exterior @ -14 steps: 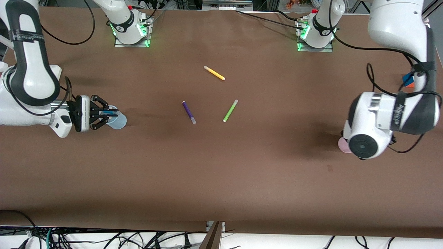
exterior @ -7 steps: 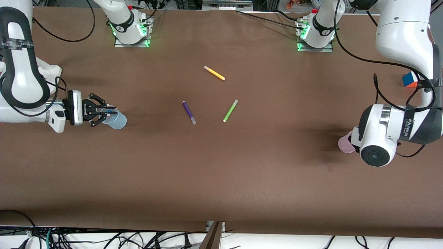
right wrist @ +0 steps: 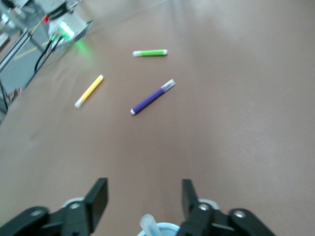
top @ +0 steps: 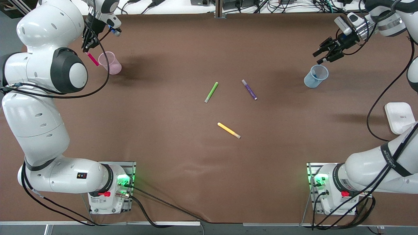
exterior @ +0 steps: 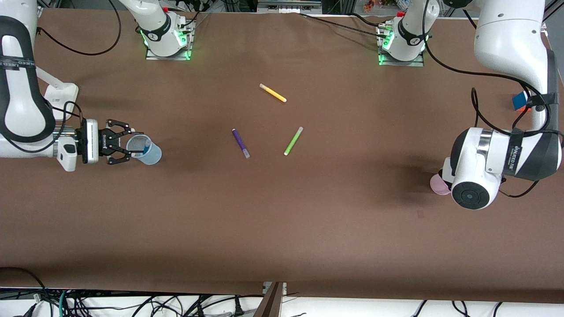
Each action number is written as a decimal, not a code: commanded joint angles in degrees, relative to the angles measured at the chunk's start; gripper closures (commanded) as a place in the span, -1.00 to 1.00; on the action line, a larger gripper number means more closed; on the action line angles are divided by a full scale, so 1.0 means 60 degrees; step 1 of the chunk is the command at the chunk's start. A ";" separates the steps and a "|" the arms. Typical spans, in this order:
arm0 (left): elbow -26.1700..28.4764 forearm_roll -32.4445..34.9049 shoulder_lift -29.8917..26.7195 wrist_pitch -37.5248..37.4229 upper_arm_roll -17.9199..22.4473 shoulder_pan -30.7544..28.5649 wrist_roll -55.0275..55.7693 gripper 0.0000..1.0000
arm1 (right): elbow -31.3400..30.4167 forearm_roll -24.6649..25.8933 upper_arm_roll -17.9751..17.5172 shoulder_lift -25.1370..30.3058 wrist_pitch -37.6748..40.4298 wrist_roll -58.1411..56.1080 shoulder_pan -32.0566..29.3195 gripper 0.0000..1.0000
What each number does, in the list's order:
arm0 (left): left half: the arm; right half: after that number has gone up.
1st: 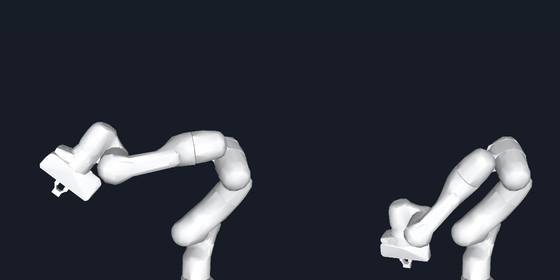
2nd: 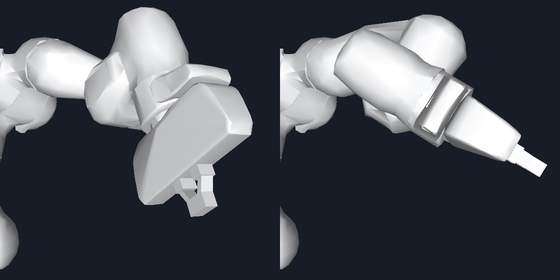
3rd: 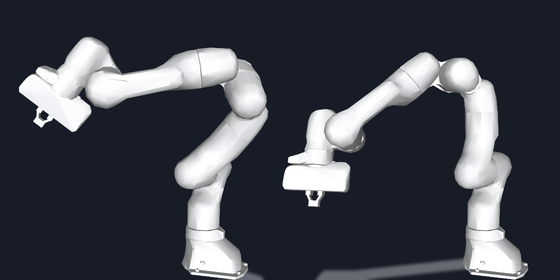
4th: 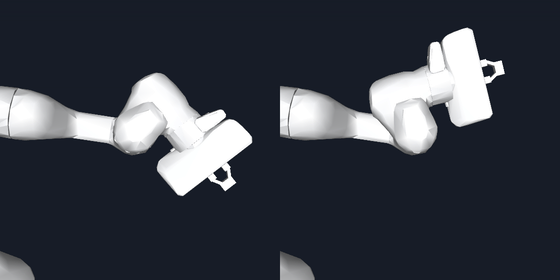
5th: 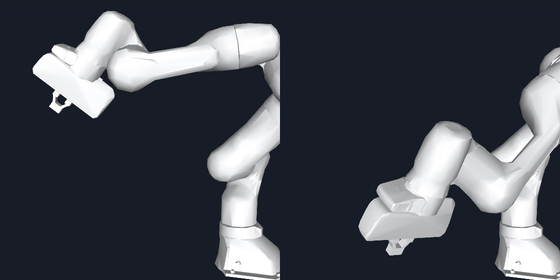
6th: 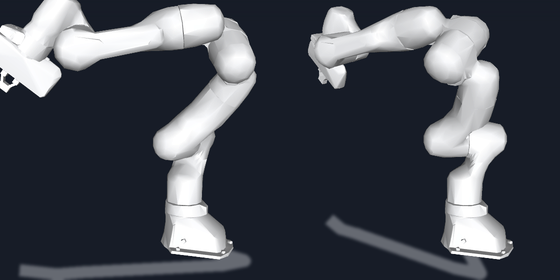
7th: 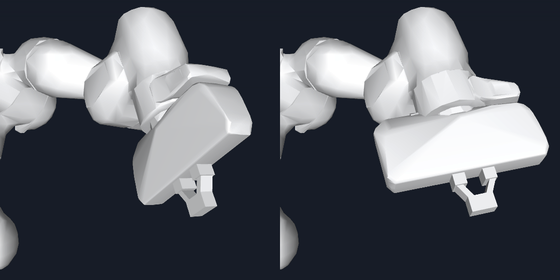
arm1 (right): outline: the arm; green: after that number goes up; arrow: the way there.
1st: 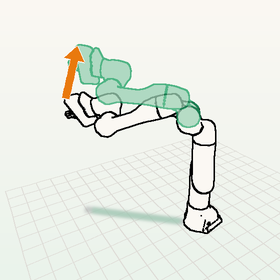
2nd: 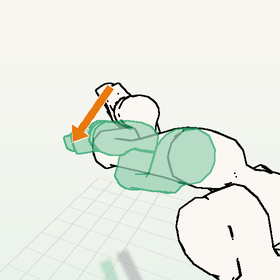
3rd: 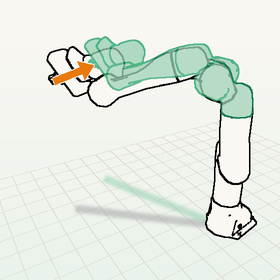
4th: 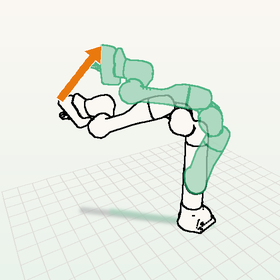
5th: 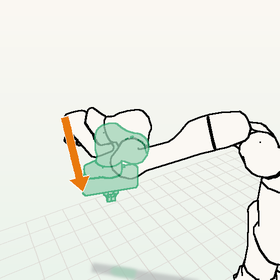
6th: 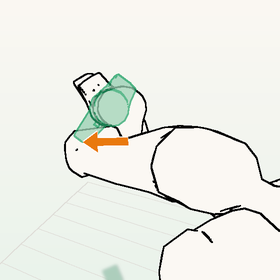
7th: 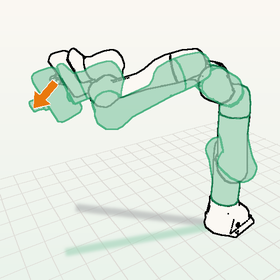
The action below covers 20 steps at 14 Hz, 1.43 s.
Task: Place pink and blue markers in matching cups
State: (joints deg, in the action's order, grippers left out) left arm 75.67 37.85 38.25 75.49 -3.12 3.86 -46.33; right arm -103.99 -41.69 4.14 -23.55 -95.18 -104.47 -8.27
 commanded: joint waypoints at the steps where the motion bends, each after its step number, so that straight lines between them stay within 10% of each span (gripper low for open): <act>1: -0.0043 0.0049 -0.0311 -0.0365 -0.0023 0.0424 0.0017 0.62 | 0.1199 0.0470 -0.0060 0.0130 0.0656 0.3014 -0.0013 -1.00; 6: -0.0029 0.0078 -0.0267 -0.0089 0.0050 0.0807 0.0749 0.61 | 0.3544 0.2506 -0.0133 0.0072 0.1566 1.0543 0.0410 -1.00; 13: 0.0001 0.0181 -0.0063 0.1099 0.0109 0.0704 0.0793 0.57 | 0.3681 0.5027 -0.0206 0.0655 0.1786 1.6906 0.1642 -1.00; 16: 0.0015 0.0166 -0.0033 0.1114 0.0109 0.0427 0.0999 -1.00 | 0.3109 0.5921 -0.0338 0.1432 0.1596 1.7222 0.1657 -1.00; 20: -0.0058 -0.0358 -0.0164 0.1100 0.0036 0.0353 0.1130 -1.00 | 0.2904 0.7354 -0.0353 0.2603 0.1581 1.7236 0.1614 -1.00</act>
State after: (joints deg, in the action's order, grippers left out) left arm 75.60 37.63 38.26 82.01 -2.35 6.25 -40.55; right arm -82.74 -1.83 2.46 -13.37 -85.34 -2.12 1.77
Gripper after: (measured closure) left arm 0.348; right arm 0.000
